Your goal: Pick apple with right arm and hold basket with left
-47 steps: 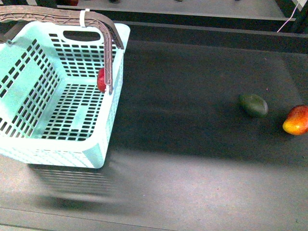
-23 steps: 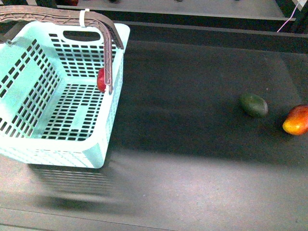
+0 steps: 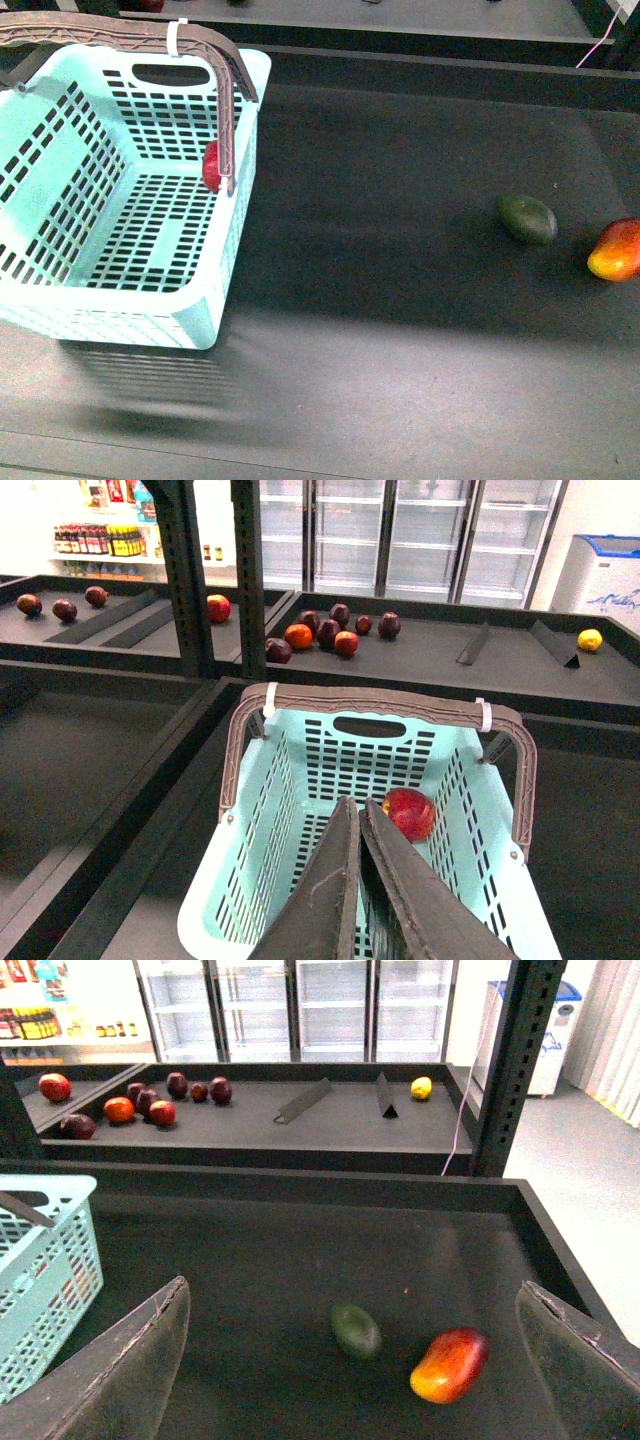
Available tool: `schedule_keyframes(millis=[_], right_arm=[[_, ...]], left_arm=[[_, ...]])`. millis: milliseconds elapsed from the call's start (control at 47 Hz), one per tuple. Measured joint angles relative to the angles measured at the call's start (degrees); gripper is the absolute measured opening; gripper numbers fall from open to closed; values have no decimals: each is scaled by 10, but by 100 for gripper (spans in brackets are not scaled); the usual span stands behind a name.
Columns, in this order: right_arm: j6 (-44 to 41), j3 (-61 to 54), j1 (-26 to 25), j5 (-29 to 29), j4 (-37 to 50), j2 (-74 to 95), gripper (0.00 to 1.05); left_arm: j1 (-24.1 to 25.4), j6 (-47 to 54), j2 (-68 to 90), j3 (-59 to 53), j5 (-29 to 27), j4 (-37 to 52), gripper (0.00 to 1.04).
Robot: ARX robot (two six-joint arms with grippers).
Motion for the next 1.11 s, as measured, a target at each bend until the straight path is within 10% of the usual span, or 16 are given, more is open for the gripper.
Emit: schedule_keyframes(millis=[745, 1108], right_arm=[[0, 0, 0, 0, 0, 0, 96], [0, 0, 0, 0, 0, 0, 96]], left_arm=[[0, 0, -3, 0, 0, -2, 4], [0, 0, -3, 0, 0, -2, 71]])
